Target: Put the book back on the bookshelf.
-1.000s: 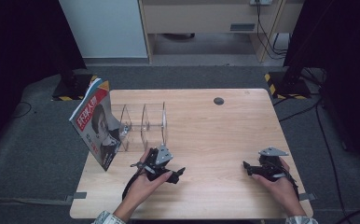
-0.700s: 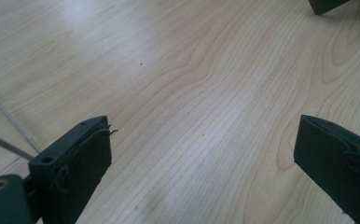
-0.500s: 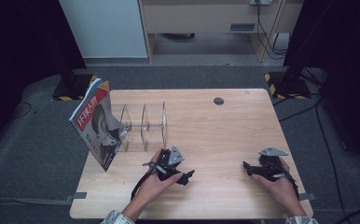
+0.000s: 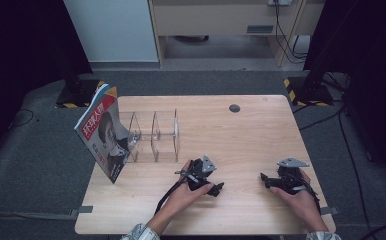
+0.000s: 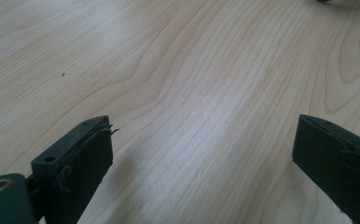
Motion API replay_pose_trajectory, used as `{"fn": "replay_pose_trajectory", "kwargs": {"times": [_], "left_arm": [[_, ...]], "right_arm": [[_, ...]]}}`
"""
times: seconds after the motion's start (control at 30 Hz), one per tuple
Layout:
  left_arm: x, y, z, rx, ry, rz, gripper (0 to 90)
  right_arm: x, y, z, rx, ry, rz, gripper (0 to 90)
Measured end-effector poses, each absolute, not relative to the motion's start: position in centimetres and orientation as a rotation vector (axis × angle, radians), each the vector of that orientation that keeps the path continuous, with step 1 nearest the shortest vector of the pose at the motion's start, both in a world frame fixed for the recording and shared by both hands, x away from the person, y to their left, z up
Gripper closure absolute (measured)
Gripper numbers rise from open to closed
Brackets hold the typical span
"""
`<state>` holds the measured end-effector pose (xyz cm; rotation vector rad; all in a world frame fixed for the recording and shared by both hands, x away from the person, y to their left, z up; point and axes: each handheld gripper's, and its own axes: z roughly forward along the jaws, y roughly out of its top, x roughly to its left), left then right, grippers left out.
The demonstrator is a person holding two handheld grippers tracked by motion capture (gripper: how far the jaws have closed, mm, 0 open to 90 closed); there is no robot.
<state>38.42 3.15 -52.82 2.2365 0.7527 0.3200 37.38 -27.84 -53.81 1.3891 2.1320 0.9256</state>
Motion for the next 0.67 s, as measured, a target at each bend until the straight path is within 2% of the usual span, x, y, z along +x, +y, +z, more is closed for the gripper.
{"fn": "replay_pose_trajectory", "kwargs": {"times": [0.23,0.67], "left_arm": [[39.5,2.1,-53.7,2.246,0.784,0.335,3.9],[40.0,2.6,-53.8,2.225,0.902,0.368,0.0]], "right_arm": [[37.4,-27.8,-53.8,1.388,2.138,0.926,13.7],[37.3,-27.7,-53.8,1.394,2.138,0.928,13.6]]}}
